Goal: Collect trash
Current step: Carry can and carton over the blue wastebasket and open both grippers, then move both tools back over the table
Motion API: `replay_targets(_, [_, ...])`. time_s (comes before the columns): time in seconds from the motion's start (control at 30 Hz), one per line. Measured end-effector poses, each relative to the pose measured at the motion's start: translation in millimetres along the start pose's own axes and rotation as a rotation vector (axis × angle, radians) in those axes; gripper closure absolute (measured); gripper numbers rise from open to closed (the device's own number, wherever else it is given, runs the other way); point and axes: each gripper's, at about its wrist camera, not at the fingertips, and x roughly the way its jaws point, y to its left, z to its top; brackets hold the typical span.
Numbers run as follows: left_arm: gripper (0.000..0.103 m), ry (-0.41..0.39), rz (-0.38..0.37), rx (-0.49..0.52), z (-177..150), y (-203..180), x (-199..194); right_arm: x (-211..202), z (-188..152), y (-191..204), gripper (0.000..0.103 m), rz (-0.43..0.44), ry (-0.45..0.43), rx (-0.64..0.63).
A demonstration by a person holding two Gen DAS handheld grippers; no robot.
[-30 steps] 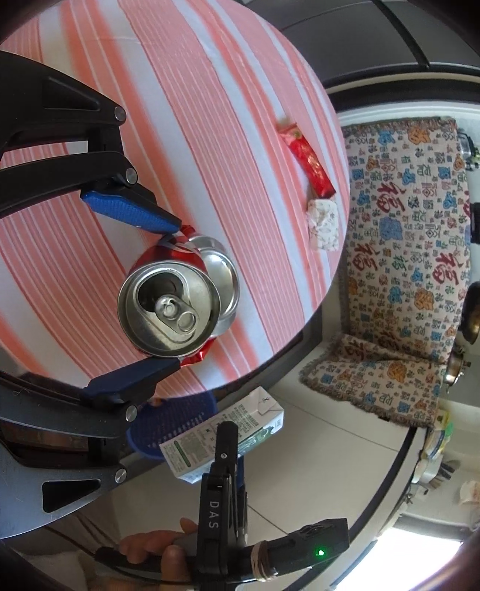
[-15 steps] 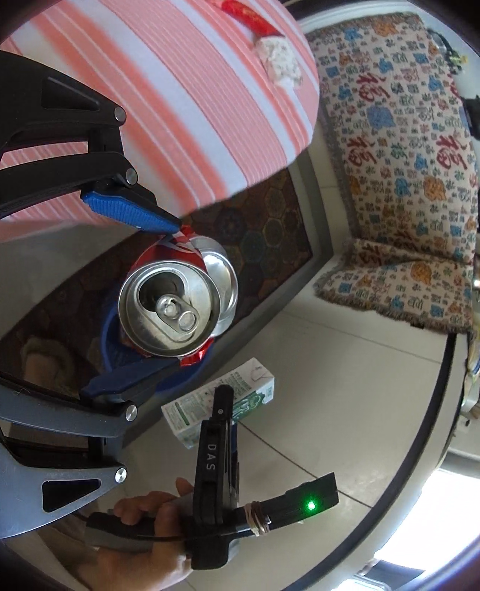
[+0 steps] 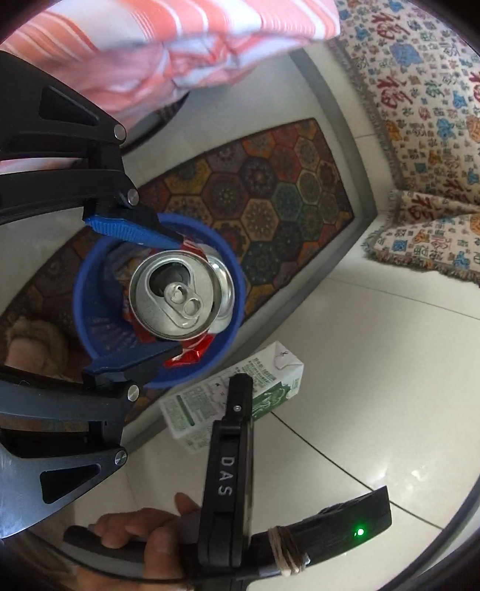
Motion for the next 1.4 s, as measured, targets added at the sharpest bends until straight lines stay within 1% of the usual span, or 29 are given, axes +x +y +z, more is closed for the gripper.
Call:
replay_targets(0.03, [0.050,0.003,-0.018,-0.003,1.8,1.3,11.1,6.4,1.0,-5.5,0.053,0.006,0.009,0.013])
replay_targets(0.07, [0.046,0.014,-0.019,-0.009,2.5,2.0,20.6,12.2,0.7,-8.7,0.053,0.016,0.020,0.027])
replay_targets(0.1, [0.039,0.033,-0.005,-0.022,3.4,4.3,30.9,19.2,1.5,-13.6,0.050,0.011,0.037,0.038])
replay_targets(0.13, [0.027,0.046,0.008,-0.036,3.8,8.6,36.0,24.7,1.3,-17.5,0.032,-0.017,0.053,0.052])
replay_targets(0.17, [0.025,0.047,0.015,-0.048,3.3,10.7,37.4,26.3,1.8,-19.8,0.026,-0.027,0.051,0.068])
replay_targets(0.2, [0.025,0.044,0.016,-0.058,2.1,12.2,34.9,25.3,2.5,-23.0,0.024,-0.011,0.048,0.080])
replay_targets(0.23, [0.025,0.039,0.014,-0.068,1.9,14.6,29.2,21.6,3.6,-24.3,0.024,0.010,0.042,0.085])
replay_targets(0.27, [0.025,0.031,0.018,-0.082,0.7,16.7,20.1,14.8,4.6,-25.8,0.024,0.024,0.019,0.086])
replay_targets(0.33, [0.025,0.004,0.013,-0.110,1.3,22.0,-5.7,-5.7,6.7,-24.8,0.024,0.023,-0.052,0.073])
replay_targets(0.4, [0.020,-0.041,-0.002,-0.127,0.2,27.0,-45.5,-30.1,7.0,-19.8,0.024,0.020,-0.138,0.053])
replay_targets(0.43, [0.015,-0.062,-0.003,-0.128,-3.8,29.6,-63.6,-44.1,6.6,-15.9,0.024,0.022,-0.183,0.037])
replay_targets(0.47, [0.011,-0.086,-0.002,-0.122,-7.7,32.2,-84.0,-56.5,6.2,-11.8,0.024,0.021,-0.227,0.016])
replay_targets(0.5, [0.010,-0.110,-0.002,-0.111,-13.3,34.6,-106.6,-66.9,6.7,-5.9,0.024,0.017,-0.263,-0.005])
replay_targets(0.57, [0.008,-0.133,0.007,-0.097,-27.1,43.6,-139.5,-83.6,5.2,9.2,0.024,0.014,-0.316,-0.049])
replay_targets(0.63, [0.008,-0.125,0.038,-0.095,-43.9,56.8,-164.5,-93.7,6.6,31.1,0.024,0.016,-0.349,-0.095])
replay_targets(0.7, [0.008,-0.096,0.075,-0.107,-67.7,78.6,-185.8,-102.4,4.6,57.3,0.024,0.026,-0.372,-0.157])
replay_targets(0.77, [0.008,-0.075,0.113,-0.132,-87.1,102.9,-204.8,-106.4,-2.1,95.0,0.024,0.053,-0.384,-0.238])
replay_targets(0.8, [0.008,-0.069,0.132,-0.143,-96.7,114.8,-214.0,-109.5,-6.5,112.8,0.024,0.076,-0.382,-0.278])
replay_targets(0.87, [0.008,-0.073,0.194,-0.165,-112.0,141.3,-233.1,-112.2,-18.8,154.8,0.024,0.136,-0.366,-0.361])
replay_targets(0.93, [0.008,-0.079,0.261,-0.198,-123.3,174.3,-244.6,-111.7,-35.0,198.6,0.024,0.209,-0.329,-0.444])
replay_targets(1.03, [0.008,-0.099,0.310,-0.277,-131.5,228.3,-249.2,-100.9,-59.6,262.0,0.024,0.312,-0.247,-0.558])
replay_targets(1.1, [0.008,-0.103,0.351,-0.309,-132.1,263.9,-245.5,-88.8,-71.8,296.4,0.024,0.354,-0.191,-0.600])
replay_targets(1.17, [0.008,-0.099,0.392,-0.327,-127.3,299.8,-235.5,-78.8,-83.4,325.8,0.024,0.351,-0.165,-0.651])
replay_targets(1.23, [0.008,-0.097,0.417,-0.328,-120.7,332.8,-227.4,-67.5,-88.8,345.3,0.024,0.331,-0.149,-0.698])
replay_targets(1.37, [0.007,-0.077,0.462,-0.295,-101.6,381.6,-208.6,-50.5,-90.6,363.6,0.024,0.314,-0.114,-0.733])
replay_targets(1.4, [0.006,-0.088,0.470,-0.270,-94.8,389.3,-205.5,-48.7,-90.5,364.6,0.024,0.306,-0.125,-0.743])
